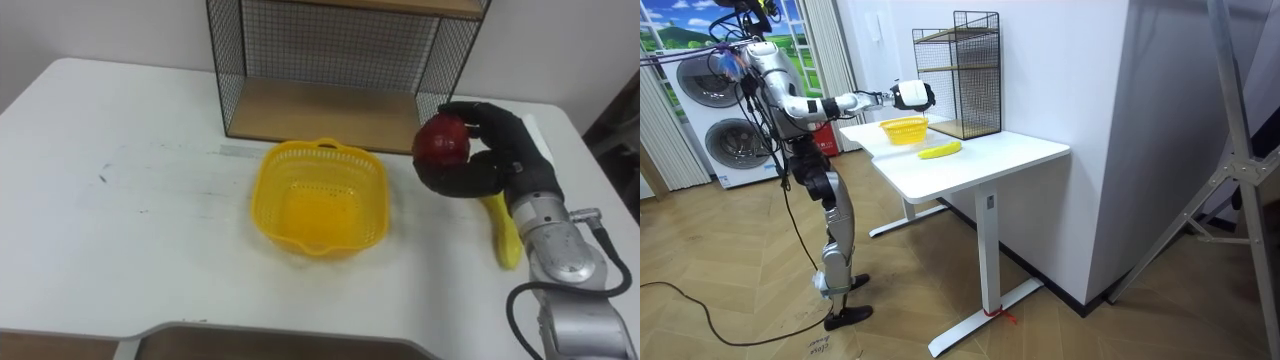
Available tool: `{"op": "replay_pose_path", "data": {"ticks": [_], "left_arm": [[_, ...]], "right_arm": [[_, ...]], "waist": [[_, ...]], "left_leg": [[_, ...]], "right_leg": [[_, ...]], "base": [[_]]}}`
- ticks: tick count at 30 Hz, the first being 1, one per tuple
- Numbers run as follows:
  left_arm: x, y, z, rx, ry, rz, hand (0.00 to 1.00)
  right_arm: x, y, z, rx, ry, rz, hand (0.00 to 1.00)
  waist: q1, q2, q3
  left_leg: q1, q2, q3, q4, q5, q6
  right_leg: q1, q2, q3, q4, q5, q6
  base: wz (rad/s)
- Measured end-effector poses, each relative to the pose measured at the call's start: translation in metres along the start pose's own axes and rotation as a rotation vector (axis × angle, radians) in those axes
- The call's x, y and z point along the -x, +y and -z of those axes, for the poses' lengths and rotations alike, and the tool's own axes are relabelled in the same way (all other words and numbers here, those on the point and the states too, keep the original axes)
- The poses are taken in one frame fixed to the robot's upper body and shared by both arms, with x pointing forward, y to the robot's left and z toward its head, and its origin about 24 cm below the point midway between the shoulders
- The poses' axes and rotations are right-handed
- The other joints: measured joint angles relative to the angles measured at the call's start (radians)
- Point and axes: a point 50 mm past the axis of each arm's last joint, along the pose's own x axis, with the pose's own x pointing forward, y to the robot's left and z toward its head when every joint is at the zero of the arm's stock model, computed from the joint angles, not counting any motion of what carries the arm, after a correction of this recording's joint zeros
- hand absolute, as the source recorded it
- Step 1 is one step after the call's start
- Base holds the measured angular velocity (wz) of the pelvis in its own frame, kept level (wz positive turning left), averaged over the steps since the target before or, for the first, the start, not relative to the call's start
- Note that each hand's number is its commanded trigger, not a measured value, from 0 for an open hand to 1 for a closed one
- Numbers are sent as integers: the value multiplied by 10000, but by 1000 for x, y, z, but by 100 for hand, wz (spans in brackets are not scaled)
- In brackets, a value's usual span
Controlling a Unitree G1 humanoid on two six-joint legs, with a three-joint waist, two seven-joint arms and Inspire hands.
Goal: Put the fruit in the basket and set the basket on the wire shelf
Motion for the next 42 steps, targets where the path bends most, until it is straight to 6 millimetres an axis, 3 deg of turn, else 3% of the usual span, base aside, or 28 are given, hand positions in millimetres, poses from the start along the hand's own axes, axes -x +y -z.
{"op": "replay_pose_path", "data": {"ticks": [9, 22, 30, 40, 41, 42], "left_arm": [[-1, 0, -7, -63, -198, 10, 0], [-1, -3, -5, -230, -96, 96, 0], [-2, 0, -17, -256, -394, 29, 0], [-3, 1, -23, -270, -554, -8, 0], [-3, 1, -23, -270, -553, -8, 0], [-3, 1, -23, -265, -555, -13, 0]], "right_arm": [[-1, 8, -24, 444, -1054, -319, 100], [-1, 31, -28, 545, -1207, -1590, 100], [2, 52, -28, 575, -1212, -2827, 100], [2, 55, -27, 583, -1199, -3147, 100], [2, 55, -27, 583, -1194, -3156, 35], [2, 55, -27, 585, -1193, -3157, 0]], "waist": [[350, -17, -2], [465, -32, 17], [520, -22, 10], [739, -44, -5], [740, -48, -6], [738, -50, -7]], "left_leg": [[-14, 10, 78, -39, 3, -1], [-151, 4, 60, -34, 3, 0], [-217, -10, -49, 31, 2, -1], [-264, -25, -131, 43, 2, -1], [-276, -30, -159, 47, 3, -1], [-300, -33, -186, 60, 3, -1]], "right_leg": [[-124, 4, 80, 35, 1, -1], [-158, -4, 9, -2, 1, -1], [-148, 0, -71, -11, 1, 0], [-127, 4, -85, -7, 2, 0], [-126, 4, -90, -7, 2, 0], [-127, 3, -125, -9, 2, 1]], "base": [[-2], [0], [3], [2], [7], [7]]}}
